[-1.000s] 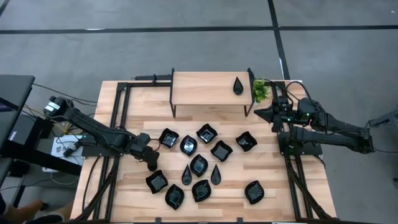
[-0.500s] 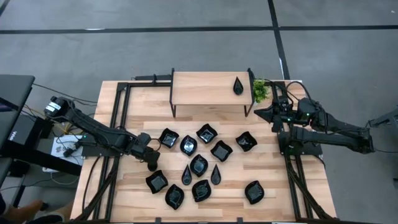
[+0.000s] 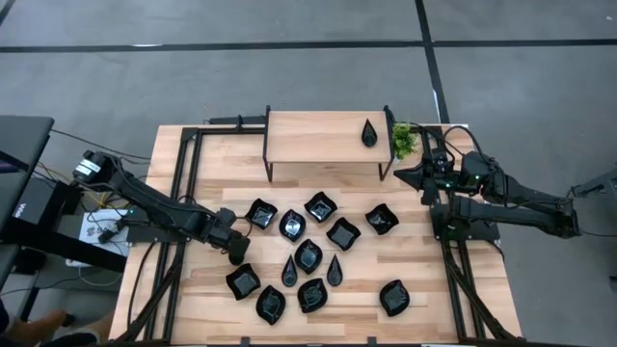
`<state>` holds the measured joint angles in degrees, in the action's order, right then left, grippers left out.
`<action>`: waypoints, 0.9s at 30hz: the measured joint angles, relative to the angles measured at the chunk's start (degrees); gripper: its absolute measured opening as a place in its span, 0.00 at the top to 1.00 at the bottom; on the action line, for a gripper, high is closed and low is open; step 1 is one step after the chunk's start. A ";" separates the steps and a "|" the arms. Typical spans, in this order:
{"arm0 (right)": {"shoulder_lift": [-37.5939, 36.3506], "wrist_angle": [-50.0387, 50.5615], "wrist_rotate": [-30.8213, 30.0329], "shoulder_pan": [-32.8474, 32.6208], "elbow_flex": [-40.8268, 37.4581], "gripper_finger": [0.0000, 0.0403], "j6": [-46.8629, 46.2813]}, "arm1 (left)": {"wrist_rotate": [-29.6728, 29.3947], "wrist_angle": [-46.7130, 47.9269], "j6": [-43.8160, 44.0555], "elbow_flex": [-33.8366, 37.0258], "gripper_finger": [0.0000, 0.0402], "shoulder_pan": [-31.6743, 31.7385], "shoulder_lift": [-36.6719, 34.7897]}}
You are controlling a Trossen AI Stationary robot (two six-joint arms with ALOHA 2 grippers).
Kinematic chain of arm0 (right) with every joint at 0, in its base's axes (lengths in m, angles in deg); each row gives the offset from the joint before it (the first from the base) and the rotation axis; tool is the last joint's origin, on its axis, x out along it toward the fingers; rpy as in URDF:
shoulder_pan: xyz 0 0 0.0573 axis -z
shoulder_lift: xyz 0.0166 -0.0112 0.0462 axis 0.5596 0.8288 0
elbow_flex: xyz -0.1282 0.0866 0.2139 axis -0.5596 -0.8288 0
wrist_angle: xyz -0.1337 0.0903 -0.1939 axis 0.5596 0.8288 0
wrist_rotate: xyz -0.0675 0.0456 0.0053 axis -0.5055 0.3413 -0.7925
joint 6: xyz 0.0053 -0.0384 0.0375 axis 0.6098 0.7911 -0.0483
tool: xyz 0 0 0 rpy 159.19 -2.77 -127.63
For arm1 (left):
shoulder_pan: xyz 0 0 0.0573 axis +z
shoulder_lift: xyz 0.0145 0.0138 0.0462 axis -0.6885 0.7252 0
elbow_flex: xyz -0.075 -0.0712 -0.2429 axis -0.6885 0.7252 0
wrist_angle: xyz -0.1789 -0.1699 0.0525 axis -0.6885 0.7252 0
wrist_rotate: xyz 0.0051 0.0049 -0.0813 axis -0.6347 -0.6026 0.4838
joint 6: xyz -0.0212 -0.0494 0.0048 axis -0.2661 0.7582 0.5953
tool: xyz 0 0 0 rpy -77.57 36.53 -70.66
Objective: Pick & Place Mini shaped plates
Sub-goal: Stack the left black drop shaped plate on top of the other black drop shaped plates on the shelf
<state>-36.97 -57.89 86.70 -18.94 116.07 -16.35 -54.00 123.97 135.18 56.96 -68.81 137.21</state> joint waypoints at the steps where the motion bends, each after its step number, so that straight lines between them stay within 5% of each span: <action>1: 0.00 0.00 0.01 -0.01 0.00 0.98 0.01 | 0.00 -0.01 0.00 0.00 0.67 0.00 0.00; 27: 0.00 -0.02 0.00 0.00 0.00 0.98 0.02 | 1.01 -2.62 0.07 0.02 0.68 0.00 0.69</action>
<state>-36.97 -57.91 86.70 -18.94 116.07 -16.33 -52.99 121.35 135.24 56.98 -68.81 137.90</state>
